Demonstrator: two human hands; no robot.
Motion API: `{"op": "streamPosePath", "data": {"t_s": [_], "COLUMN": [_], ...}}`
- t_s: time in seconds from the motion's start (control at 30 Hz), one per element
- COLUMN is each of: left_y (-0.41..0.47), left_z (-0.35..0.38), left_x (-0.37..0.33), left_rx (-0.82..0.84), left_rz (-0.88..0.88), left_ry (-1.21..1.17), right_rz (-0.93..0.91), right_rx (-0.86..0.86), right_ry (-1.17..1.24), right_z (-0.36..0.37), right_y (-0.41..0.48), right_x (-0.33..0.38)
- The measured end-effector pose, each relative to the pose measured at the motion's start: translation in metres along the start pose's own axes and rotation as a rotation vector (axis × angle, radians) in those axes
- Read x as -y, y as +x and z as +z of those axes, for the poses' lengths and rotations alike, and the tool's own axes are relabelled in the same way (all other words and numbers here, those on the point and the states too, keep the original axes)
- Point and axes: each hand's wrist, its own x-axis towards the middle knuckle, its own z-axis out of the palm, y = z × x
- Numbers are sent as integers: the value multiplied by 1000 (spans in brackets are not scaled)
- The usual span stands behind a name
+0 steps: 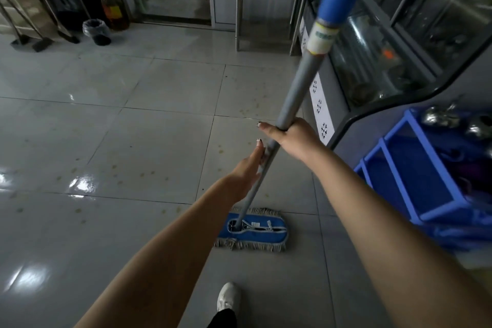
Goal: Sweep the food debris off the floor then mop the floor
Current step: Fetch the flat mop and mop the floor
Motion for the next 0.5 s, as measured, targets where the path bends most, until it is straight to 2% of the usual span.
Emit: {"op": "streamPosePath", "data": {"t_s": [0.13,0.27,0.33,0.43,0.5], "left_y": [-25,-37,-41,-46,-48], "left_z": [24,42,48,56,62], "left_x": [18,41,55,73,81], "left_rx": [106,96,64,-1,-12], "left_rz": [-46,-149,-212,-359,-425], "left_ry": [-79,-198,-264,-368,-412], "right_rz": [103,142,172,210,184], "right_rx": [54,186,323,626,731], "right_ry": [-53,-112,-177,-147,-120], "right_z": [-34,-56,-63,-74,-80], "right_y": [-30,-63,-79,-101,-111], "right_x": [-29,-45,-50,-62,-74]}}
